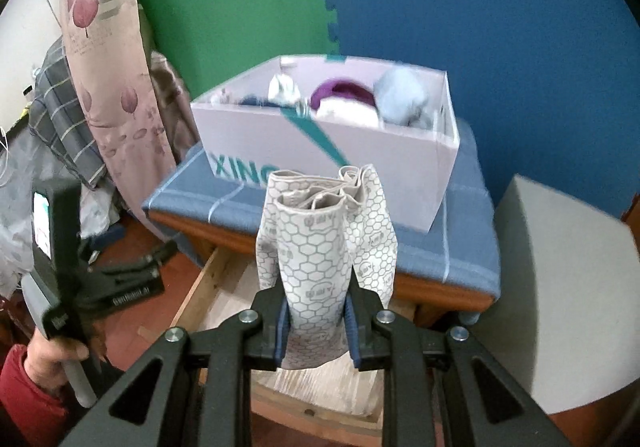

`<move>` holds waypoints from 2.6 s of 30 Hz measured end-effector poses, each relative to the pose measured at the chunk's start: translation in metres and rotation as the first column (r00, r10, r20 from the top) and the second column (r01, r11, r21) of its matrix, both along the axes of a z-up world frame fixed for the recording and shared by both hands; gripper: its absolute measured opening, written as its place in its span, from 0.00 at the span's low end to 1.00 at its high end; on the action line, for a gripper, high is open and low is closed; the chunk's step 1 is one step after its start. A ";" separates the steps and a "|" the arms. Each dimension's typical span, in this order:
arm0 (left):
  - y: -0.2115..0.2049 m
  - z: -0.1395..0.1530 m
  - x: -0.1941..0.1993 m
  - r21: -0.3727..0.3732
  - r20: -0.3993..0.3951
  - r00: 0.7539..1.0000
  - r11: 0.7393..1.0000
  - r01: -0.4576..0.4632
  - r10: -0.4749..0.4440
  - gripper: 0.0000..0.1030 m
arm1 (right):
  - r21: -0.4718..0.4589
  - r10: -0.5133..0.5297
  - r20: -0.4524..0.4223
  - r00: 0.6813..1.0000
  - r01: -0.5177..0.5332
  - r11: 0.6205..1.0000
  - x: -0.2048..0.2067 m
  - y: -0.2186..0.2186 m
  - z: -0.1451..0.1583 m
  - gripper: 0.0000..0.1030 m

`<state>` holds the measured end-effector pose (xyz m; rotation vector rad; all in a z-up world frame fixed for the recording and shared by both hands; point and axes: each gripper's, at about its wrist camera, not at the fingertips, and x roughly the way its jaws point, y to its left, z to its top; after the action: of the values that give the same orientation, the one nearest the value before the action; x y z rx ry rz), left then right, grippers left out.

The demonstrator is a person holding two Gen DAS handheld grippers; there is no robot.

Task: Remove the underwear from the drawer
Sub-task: 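Move the left tool back to the drawer, then carry the hexagon-print sock with the right tool over the white box, then open the right tool to drop the hexagon-print sock into the box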

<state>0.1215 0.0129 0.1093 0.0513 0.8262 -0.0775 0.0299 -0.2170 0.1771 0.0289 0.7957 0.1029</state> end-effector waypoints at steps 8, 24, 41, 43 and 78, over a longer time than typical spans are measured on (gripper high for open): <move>0.001 0.001 0.000 0.009 0.008 1.000 1.000 -0.003 0.003 0.88 | -0.057 0.002 0.058 0.998 0.001 0.998 0.023 0.006 0.048 0.22; 0.004 0.001 0.002 -0.012 -0.005 1.000 1.000 -0.018 0.018 0.88 | -0.244 -0.055 0.050 0.997 0.066 0.968 0.150 0.013 0.089 0.22; 0.005 0.001 0.001 -0.038 -0.011 1.000 0.999 -0.016 0.016 0.88 | -0.403 -0.087 -0.021 0.996 0.071 0.912 0.246 0.046 0.037 0.25; 0.006 0.000 0.001 -0.039 -0.009 1.000 0.999 -0.020 0.020 0.88 | -0.407 -0.093 -0.023 0.995 0.076 0.910 0.251 0.046 0.031 0.26; 0.001 -0.011 0.007 0.001 -0.043 0.999 1.000 -0.013 0.013 0.88 | -0.345 -0.080 0.078 0.994 0.102 0.933 0.199 0.050 0.078 0.74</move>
<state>0.1285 0.0137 0.0982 0.0453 0.8694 -0.0659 0.2290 -0.1666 0.2548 -0.2724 0.7391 -0.1262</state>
